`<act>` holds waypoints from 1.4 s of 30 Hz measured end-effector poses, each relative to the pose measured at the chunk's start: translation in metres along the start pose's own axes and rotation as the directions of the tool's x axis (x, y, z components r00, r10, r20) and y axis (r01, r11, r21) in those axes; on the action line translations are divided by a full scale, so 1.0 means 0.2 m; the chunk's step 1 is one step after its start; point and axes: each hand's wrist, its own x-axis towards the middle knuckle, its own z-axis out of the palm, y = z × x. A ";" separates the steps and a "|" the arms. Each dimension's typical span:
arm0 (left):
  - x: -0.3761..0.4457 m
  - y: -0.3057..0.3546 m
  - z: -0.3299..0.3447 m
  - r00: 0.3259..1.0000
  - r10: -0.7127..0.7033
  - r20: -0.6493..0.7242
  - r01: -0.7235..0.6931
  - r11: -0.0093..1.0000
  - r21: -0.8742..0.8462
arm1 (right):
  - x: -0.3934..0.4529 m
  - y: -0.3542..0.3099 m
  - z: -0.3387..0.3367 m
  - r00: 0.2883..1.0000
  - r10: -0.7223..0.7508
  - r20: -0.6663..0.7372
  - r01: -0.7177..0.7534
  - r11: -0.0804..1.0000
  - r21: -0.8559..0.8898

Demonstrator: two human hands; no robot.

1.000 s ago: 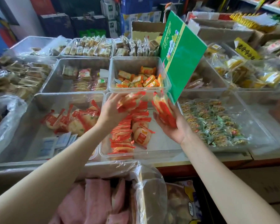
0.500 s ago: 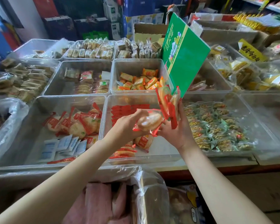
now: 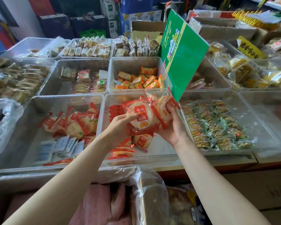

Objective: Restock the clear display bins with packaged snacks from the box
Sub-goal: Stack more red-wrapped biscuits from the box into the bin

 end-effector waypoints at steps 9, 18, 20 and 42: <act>0.00 0.07 -0.23 0.957 -0.081 -0.279 0.077 0.997 -0.026 | -0.01 -0.20 -0.05 0.973 -0.007 0.229 0.023 0.998 -0.067; 0.02 0.06 -0.11 0.966 -0.222 -0.129 0.226 0.974 0.013 | 0.03 -0.15 0.08 0.888 0.357 0.290 -0.113 0.780 -0.615; 0.00 0.09 -0.10 0.978 -0.188 -0.087 0.195 0.978 0.074 | 0.05 -0.19 0.06 0.876 0.400 0.269 -0.143 0.749 -0.647; 0.18 0.02 0.06 0.982 -0.152 -0.117 0.191 0.785 0.589 | 0.09 -0.01 0.02 0.990 0.124 0.069 -0.081 0.892 -0.444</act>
